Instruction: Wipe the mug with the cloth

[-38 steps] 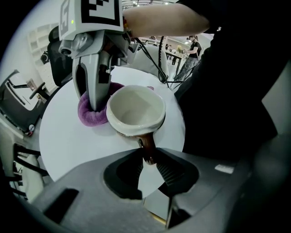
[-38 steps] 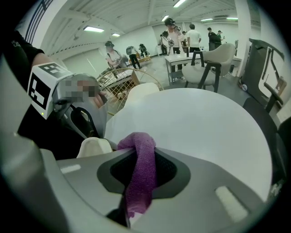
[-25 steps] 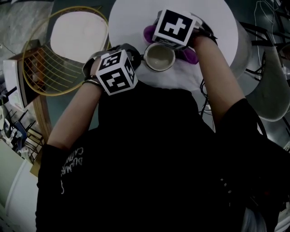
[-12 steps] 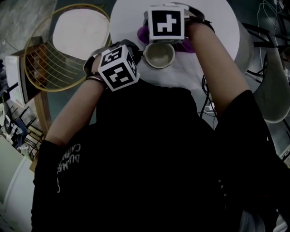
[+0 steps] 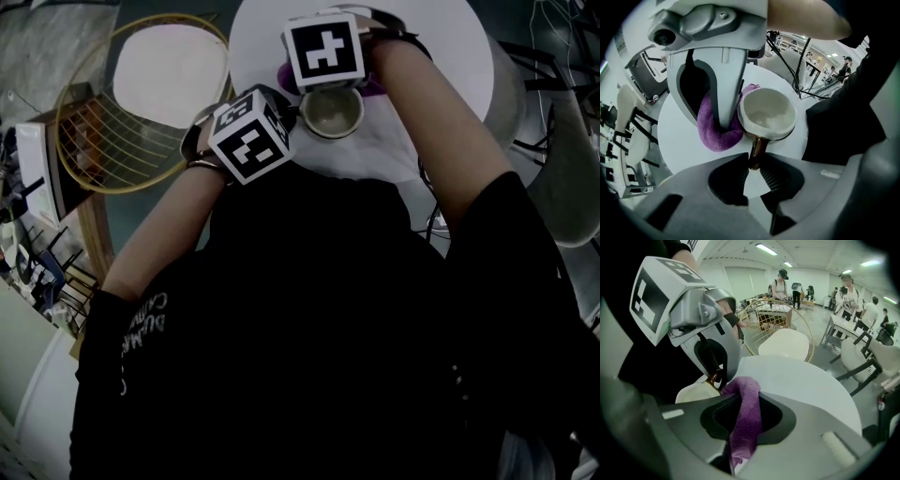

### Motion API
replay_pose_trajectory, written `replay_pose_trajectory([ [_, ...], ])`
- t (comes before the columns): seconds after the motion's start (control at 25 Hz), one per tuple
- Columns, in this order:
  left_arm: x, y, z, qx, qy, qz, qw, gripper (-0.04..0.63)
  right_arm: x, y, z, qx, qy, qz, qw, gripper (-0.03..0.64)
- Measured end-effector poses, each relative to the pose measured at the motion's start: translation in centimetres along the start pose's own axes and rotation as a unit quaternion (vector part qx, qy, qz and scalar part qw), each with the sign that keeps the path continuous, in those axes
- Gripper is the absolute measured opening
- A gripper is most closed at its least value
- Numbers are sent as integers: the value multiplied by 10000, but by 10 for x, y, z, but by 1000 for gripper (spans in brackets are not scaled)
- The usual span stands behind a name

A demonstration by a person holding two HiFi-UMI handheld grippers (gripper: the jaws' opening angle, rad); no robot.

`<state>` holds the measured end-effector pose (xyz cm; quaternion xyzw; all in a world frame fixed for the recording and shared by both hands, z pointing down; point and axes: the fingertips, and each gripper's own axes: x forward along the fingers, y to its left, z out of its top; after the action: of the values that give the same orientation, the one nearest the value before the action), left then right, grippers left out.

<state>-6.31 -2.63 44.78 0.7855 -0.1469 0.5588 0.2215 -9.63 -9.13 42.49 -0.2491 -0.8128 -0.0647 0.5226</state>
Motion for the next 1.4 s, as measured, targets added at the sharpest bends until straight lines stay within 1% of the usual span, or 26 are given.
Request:
replay_pose_trajectory([
  [0.16,-7,2,2,-432,-100,-128,9989,75,4,3,2,-43,54,103,9999,77],
  [0.36,-10,11,4,-755,-294,-155,9966,80,8,4,3,76,138,206,9997,77],
  [0.48,-5,13,3,-640,-365,-26,9973,81,10,6,3,117,125,218,9996,78],
  [0.6,0,13,0,-477,-342,103,9982,81,12,11,-3,247,263,318,9988,77],
  [0.76,3,12,-1,-543,-335,95,9979,81,14,11,-8,429,310,373,9979,77],
  [0.84,3,13,-1,-550,-365,117,9977,83,15,8,-7,499,207,340,9980,78],
  [0.92,2,15,-1,-519,-388,166,9978,83,15,3,-1,610,-41,254,9978,78],
  [1.0,2,14,-1,-495,-402,177,9978,83,15,0,3,799,-288,207,9962,78],
  [1.16,4,13,-1,-506,-405,203,9977,81,12,-3,0,1245,-521,133,9908,78],
  [1.4,6,9,-3,-554,-391,163,9976,80,13,-6,-11,2246,-759,143,9714,80],
])
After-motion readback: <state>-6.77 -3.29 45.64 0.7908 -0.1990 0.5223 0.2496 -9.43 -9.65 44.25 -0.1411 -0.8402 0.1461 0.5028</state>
